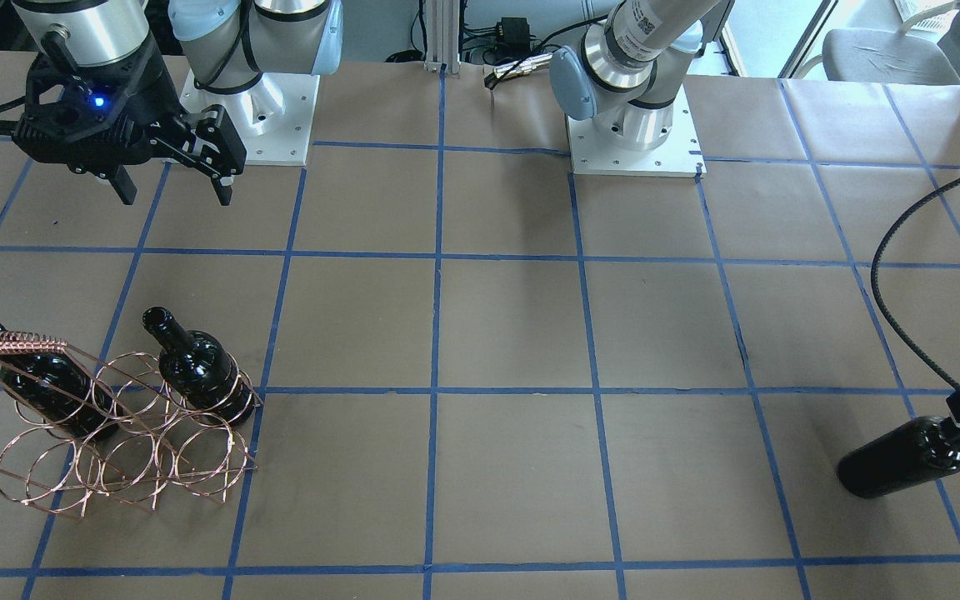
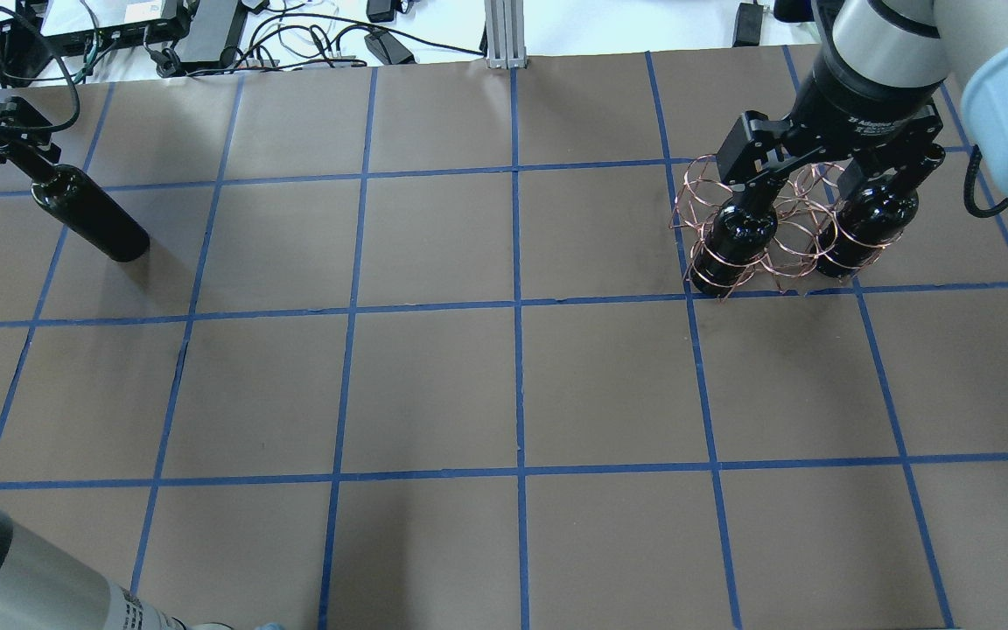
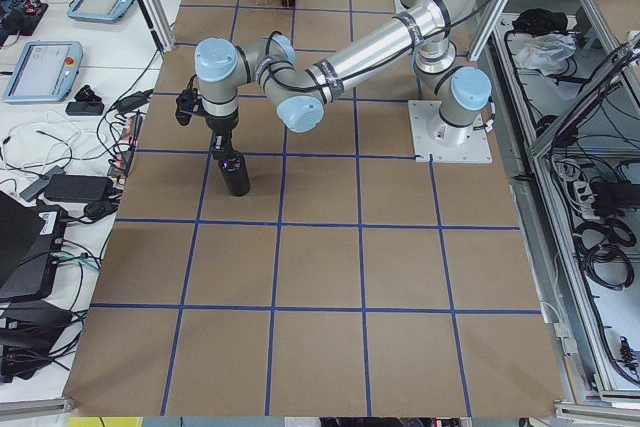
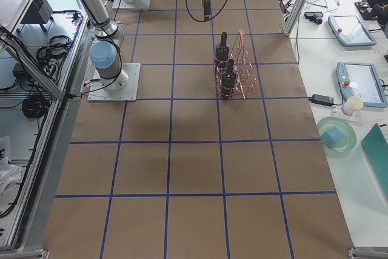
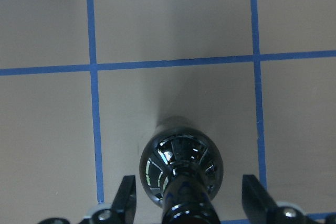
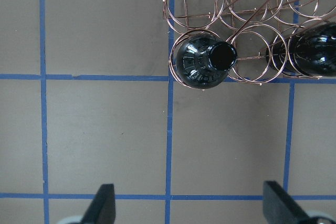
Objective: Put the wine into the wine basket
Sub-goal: 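Lower the left gripper and close it on the bottle neck, then lift the bottle with the left gripper and set it down mid-table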
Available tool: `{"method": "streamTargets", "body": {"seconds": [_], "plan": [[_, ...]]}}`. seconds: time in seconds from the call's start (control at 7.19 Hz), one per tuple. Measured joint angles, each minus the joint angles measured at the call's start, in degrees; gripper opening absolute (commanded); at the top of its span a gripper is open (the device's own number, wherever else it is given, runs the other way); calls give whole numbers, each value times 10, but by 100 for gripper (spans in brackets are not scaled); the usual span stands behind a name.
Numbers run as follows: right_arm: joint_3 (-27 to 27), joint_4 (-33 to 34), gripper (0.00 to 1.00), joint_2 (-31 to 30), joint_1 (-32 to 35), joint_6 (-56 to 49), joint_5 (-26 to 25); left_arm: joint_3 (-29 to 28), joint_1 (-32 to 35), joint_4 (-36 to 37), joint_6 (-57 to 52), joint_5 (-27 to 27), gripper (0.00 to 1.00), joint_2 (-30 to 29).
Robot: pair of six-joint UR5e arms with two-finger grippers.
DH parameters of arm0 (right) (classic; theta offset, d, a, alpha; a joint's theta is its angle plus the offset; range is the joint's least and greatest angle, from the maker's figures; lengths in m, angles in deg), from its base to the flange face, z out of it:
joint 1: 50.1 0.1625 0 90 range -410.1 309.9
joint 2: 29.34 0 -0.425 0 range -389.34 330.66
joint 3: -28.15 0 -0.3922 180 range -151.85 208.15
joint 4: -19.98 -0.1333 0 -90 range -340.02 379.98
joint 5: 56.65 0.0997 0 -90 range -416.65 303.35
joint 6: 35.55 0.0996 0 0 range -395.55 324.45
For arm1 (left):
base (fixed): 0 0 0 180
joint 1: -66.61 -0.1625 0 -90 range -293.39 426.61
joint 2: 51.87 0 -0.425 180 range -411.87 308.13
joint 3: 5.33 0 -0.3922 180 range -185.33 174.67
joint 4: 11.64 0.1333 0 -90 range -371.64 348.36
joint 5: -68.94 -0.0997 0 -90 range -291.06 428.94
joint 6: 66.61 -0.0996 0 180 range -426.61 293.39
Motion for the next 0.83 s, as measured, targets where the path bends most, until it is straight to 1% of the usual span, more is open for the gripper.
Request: {"method": "streamTargets", "body": {"seconds": [0.14, 0.28, 0.42, 0.56, 0.83], "plan": [[0, 0, 99, 0, 0, 0, 0, 0, 0, 0, 0, -1, 56, -1], [0, 0, 99, 0, 0, 0, 0, 1, 0, -1, 0, -4, 45, -2], [0, 0, 99, 0, 0, 0, 0, 2, 0, -2, 1, -6, 15, -3], [0, 0, 99, 0, 0, 1, 1, 3, 0, -3, 1, -6, 0, -3], [0, 0, 99, 0, 0, 1, 1, 3, 0, -4, 0, -7, 0, -4]]}}
